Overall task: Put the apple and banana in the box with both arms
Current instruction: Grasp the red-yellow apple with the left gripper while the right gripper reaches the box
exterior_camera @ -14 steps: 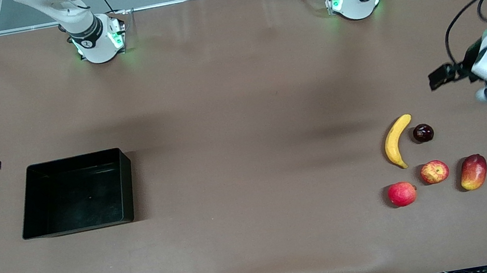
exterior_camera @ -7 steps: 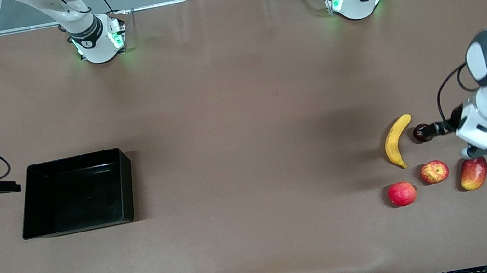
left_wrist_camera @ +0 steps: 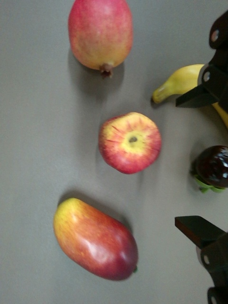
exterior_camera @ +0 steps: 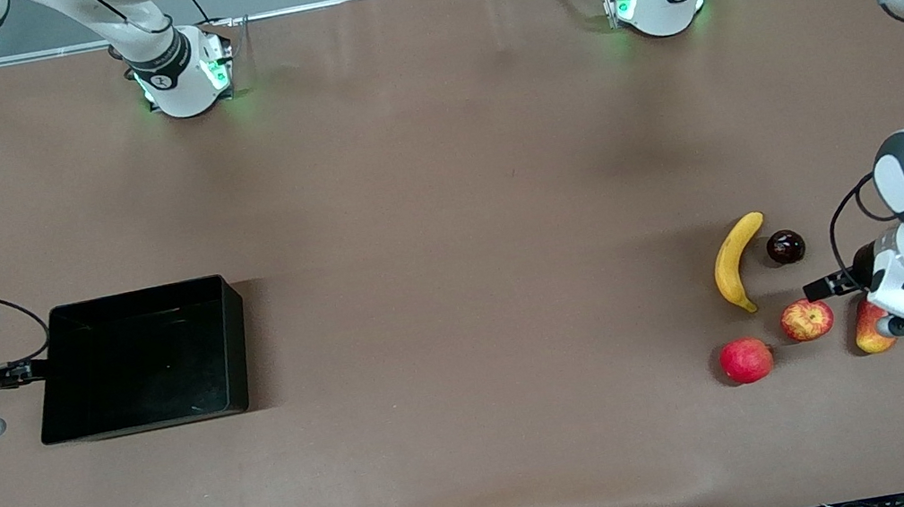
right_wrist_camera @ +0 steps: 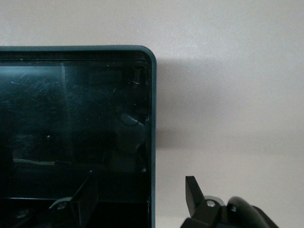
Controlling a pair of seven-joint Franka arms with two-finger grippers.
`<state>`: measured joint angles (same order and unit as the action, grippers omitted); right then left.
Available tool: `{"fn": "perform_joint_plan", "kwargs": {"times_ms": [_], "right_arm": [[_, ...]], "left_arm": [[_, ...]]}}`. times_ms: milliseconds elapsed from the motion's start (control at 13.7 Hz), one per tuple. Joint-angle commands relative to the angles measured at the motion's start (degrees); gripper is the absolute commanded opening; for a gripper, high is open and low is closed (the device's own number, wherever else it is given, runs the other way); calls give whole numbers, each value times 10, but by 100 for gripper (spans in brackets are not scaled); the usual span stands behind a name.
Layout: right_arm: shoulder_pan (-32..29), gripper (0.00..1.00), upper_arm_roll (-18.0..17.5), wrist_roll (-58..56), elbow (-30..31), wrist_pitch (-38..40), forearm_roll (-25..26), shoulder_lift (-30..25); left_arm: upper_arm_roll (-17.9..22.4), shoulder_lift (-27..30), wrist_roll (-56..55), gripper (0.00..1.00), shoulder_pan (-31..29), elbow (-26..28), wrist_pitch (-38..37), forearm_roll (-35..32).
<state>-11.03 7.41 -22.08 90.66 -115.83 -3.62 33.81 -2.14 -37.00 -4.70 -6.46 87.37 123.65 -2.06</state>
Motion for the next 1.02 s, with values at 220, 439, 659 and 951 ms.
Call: {"fn": "perform_joint_plan", "kwargs": {"times_ms": [220, 439, 659, 951], "right_arm": [[-28, 9, -8, -82, -3, -22, -43, 30], [-24, 0, -9, -82, 0, -15, -43, 29], [-18, 0, -10, -81, -9, 10, -43, 24], [4, 0, -17, -53, -81, 150, -46, 14]], "left_arm": [[-1, -60, -35, 100, 7, -54, 53, 34], [-1, -76, -36, 100, 15, -54, 91, 34], [-1, -77, -30, 97, 20, -54, 99, 27], [-1, -76, -31, 97, 15, -52, 99, 26]]}}
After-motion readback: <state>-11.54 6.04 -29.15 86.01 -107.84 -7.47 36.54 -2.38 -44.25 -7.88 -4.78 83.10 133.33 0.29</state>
